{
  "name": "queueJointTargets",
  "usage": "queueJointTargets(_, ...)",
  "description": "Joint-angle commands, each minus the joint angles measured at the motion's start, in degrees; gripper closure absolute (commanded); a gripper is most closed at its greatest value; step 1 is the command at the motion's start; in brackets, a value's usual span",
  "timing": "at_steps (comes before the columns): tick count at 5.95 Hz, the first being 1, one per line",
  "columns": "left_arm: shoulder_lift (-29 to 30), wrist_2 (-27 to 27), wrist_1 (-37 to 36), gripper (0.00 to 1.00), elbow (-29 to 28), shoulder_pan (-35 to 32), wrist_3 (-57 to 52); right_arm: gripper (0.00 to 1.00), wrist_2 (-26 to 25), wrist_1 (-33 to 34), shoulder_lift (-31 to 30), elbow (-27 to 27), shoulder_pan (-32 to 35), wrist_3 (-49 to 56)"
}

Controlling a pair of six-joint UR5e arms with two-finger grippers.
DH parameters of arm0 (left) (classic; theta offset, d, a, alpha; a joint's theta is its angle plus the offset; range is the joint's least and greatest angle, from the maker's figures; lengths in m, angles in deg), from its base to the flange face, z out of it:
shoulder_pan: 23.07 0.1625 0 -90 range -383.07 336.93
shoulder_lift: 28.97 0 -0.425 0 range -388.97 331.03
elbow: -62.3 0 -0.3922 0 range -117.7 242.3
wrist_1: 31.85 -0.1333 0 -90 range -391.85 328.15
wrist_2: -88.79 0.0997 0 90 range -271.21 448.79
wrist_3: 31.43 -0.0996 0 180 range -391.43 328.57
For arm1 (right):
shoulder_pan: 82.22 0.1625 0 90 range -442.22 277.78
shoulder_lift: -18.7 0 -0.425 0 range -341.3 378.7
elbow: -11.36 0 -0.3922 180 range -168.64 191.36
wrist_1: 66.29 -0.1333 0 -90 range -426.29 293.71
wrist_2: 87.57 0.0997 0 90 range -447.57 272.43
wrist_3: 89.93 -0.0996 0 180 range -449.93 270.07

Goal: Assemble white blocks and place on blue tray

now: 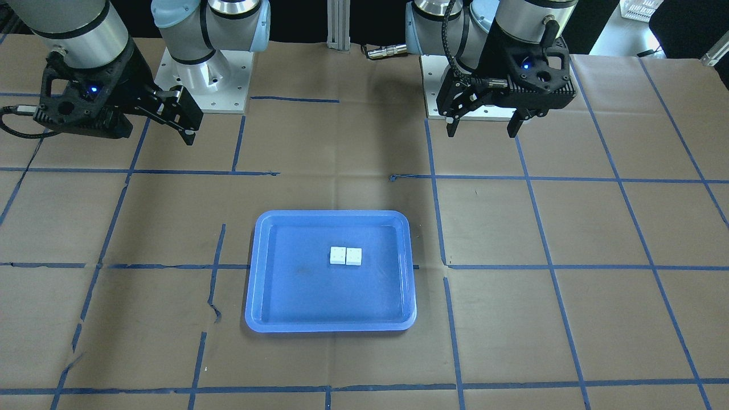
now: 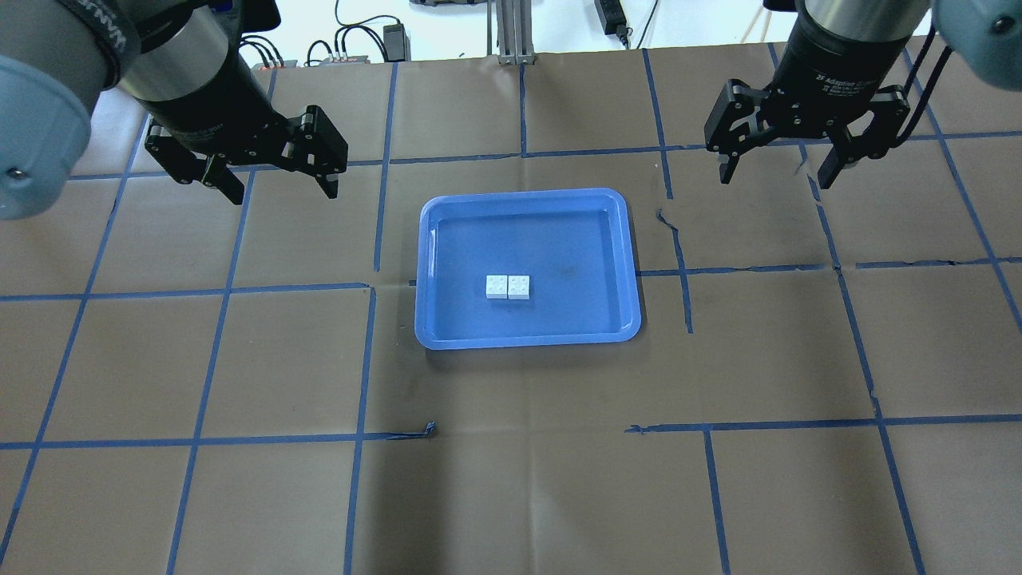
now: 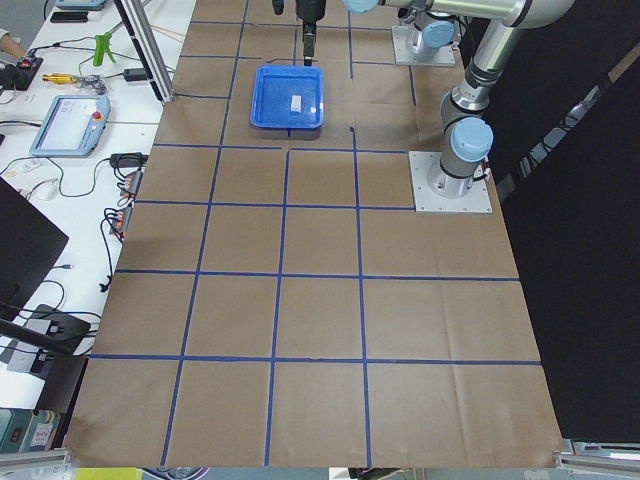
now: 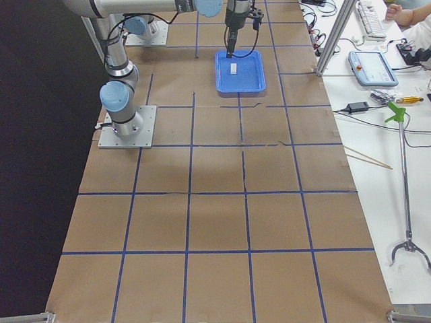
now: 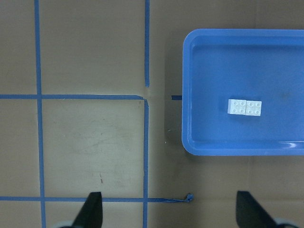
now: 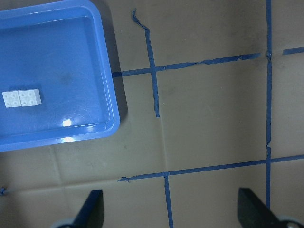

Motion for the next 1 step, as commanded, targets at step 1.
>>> queueJointTargets(1, 0.00, 0.00, 0.00, 0.00, 0.00, 0.00, -0.09, 0.00, 0.02, -0.04, 0.03, 0.10, 0.00, -0.01)
